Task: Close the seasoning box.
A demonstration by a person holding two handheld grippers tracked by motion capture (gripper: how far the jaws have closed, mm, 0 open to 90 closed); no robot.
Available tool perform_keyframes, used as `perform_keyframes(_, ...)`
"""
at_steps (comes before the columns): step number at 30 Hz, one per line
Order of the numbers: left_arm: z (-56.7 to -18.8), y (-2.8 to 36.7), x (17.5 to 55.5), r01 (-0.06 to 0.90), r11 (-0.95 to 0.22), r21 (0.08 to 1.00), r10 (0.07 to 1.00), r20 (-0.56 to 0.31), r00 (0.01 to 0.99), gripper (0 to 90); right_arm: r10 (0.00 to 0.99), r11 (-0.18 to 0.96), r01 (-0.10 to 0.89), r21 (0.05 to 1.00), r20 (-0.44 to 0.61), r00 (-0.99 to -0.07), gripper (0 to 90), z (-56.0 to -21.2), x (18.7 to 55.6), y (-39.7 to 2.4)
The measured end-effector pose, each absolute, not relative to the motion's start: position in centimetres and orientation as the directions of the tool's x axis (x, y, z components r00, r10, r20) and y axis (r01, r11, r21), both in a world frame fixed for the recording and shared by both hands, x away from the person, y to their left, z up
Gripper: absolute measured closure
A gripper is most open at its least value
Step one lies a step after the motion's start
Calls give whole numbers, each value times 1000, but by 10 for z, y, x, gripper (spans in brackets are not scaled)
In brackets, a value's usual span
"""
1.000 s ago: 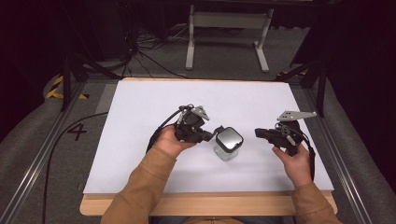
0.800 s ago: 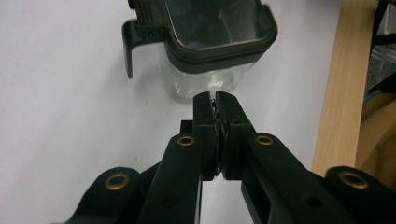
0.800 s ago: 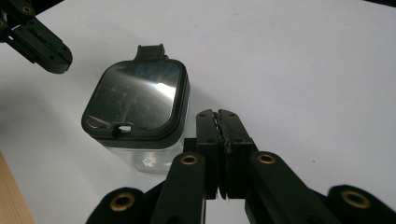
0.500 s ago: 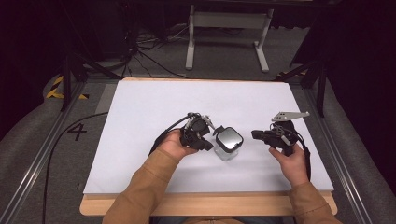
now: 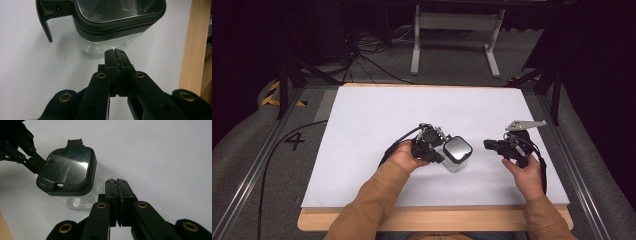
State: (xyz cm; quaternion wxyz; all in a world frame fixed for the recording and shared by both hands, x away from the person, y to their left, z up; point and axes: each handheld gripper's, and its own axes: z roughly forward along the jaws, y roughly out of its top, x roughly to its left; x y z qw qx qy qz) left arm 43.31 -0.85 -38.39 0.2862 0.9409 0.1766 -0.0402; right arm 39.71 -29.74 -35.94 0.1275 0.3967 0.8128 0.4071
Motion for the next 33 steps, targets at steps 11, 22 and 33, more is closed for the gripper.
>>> perform_keyframes(11,-386,-12,438,353,-782,514,320,-155,935,896,760,345,545,764,114,-640,876,-358,392,-304)
perform_keyframes(22,-387,-14,446,362,-772,522,354,-119,928,896,772,339,550,763,109,-626,876,-359,387,-310)
perform_keyframes(33,-388,-16,459,377,-757,534,371,-124,920,896,791,323,564,760,110,-602,876,-360,379,-320)
